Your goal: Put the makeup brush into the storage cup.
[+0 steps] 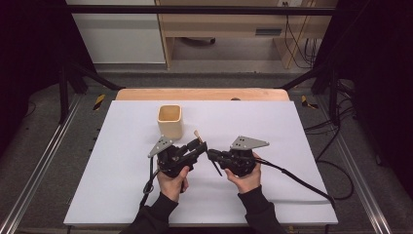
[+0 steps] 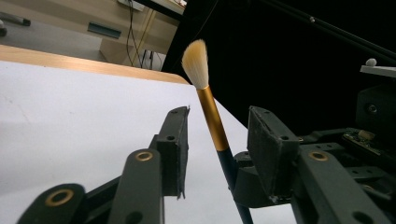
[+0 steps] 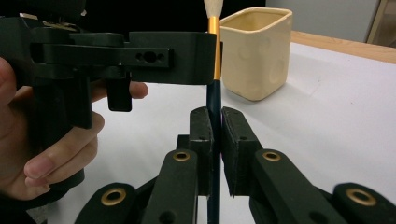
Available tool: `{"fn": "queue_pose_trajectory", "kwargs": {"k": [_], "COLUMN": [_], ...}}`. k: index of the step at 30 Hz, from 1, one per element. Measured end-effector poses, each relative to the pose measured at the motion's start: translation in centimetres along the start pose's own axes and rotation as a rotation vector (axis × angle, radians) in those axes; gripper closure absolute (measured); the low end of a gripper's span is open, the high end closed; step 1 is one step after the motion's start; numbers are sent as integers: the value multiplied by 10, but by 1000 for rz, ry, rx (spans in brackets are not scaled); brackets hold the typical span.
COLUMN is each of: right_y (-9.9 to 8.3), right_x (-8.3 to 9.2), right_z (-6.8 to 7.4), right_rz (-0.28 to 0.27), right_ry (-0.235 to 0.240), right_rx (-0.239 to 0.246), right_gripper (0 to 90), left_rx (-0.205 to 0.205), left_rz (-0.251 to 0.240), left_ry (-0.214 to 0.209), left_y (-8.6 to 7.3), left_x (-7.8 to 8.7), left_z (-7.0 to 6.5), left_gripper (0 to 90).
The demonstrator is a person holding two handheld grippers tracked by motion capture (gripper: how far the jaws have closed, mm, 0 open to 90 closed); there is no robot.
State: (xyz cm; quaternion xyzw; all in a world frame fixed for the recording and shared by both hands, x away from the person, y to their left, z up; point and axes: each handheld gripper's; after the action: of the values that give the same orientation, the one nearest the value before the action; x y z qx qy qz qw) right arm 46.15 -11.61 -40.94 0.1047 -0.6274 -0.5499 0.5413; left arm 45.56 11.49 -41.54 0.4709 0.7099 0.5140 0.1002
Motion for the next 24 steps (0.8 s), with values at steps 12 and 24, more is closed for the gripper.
{"fn": "queue_pose_trajectory", "kwargs": {"k": [12, 24], "right_y": [1, 1], "right_x": [-3, -3], "right_z": [2, 2], "right_rz": [13, 13], "right_ry": [-2, -3], "right_rx": [8, 10], "right_gripper": [835, 835], "left_rx": [38, 58], "left_rz": [13, 4], "left_ry": [1, 0], "left_y": [-1, -1], "left_x": [-2, -1], "left_z": [-1, -3], "left_gripper": [699, 769]}}
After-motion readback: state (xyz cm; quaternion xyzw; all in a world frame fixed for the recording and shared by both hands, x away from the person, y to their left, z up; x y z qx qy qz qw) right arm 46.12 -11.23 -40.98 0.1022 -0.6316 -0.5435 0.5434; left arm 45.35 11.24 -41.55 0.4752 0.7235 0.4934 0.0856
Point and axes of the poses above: each handheld gripper's, and its own axes: x roughly backward along the jaws, y roughly out of its top, z roughly to its left, and after that the axes turned 14 degrees about z, right-handed
